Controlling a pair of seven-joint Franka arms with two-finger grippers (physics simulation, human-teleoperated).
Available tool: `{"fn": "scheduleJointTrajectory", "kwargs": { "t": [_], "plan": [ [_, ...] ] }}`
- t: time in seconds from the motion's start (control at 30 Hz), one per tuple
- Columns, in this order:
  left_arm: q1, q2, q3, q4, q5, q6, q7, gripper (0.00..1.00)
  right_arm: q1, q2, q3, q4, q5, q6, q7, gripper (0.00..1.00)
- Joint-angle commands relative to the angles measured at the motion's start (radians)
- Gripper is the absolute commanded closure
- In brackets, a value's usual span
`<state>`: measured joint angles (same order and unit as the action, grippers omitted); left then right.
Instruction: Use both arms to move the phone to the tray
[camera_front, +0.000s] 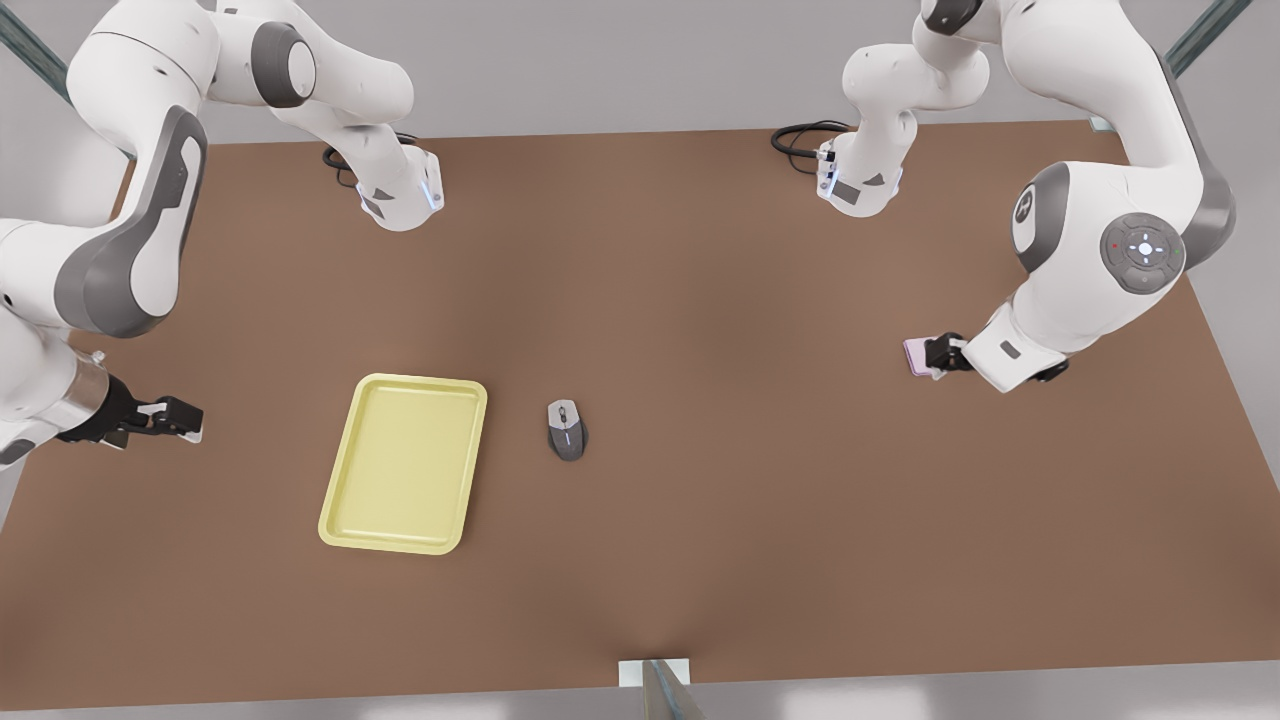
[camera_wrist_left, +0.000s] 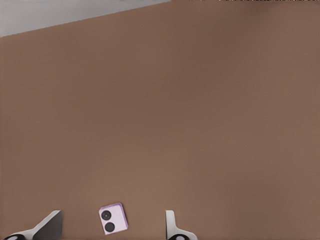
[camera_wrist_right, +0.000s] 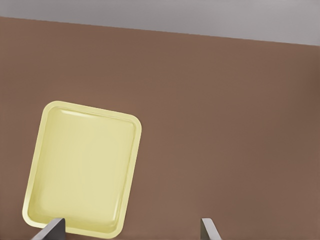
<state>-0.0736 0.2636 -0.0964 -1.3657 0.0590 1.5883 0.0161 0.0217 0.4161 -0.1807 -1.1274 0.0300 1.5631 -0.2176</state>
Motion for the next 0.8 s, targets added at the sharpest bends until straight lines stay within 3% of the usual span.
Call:
{"fn": "scheduleJointTrajectory", "kwargs": {
  "t": [0.0, 0.07, 0.27, 0.33, 0.47, 0.77],
  "plan": [
    [0.0, 0.0, 0.0, 0.0, 0.002, 0.015, -0.033, 0.0, 0.001, 0.001, 0.0, 0.001, 0.001, 0.008, -0.051, 0.0],
    [-0.003, 0.023, 0.003, -0.079, 0.028, 0.093, -0.045, 0.0, -0.002, 0.001, 0.0, 0.001, 0.001, 0.008, -0.051, 0.0],
    [-0.005, -0.122, 0.093, -0.68, 0.013, 0.57, -0.179, 0.0, -0.002, 0.001, 0.0, 0.001, 0.001, 0.008, -0.051, 0.0],
    [-0.005, -0.121, 0.113, -0.799, 0.013, 0.683, -0.194, 0.0, -0.002, 0.001, 0.0, 0.0, 0.001, 0.008, -0.051, 0.0],
    [-0.005, -0.106, 0.198, -0.898, 0.012, 0.832, -0.284, 0.0, -0.002, 0.001, 0.0, 0.001, 0.001, 0.008, -0.051, 0.0],
    [-0.003, -0.155, 0.25, -1.126, -0.008, 1.026, -0.275, 0.0, -0.003, -0.002, -0.002, 0.001, -0.001, 0.006, -0.051, 0.0]
  ]
}}
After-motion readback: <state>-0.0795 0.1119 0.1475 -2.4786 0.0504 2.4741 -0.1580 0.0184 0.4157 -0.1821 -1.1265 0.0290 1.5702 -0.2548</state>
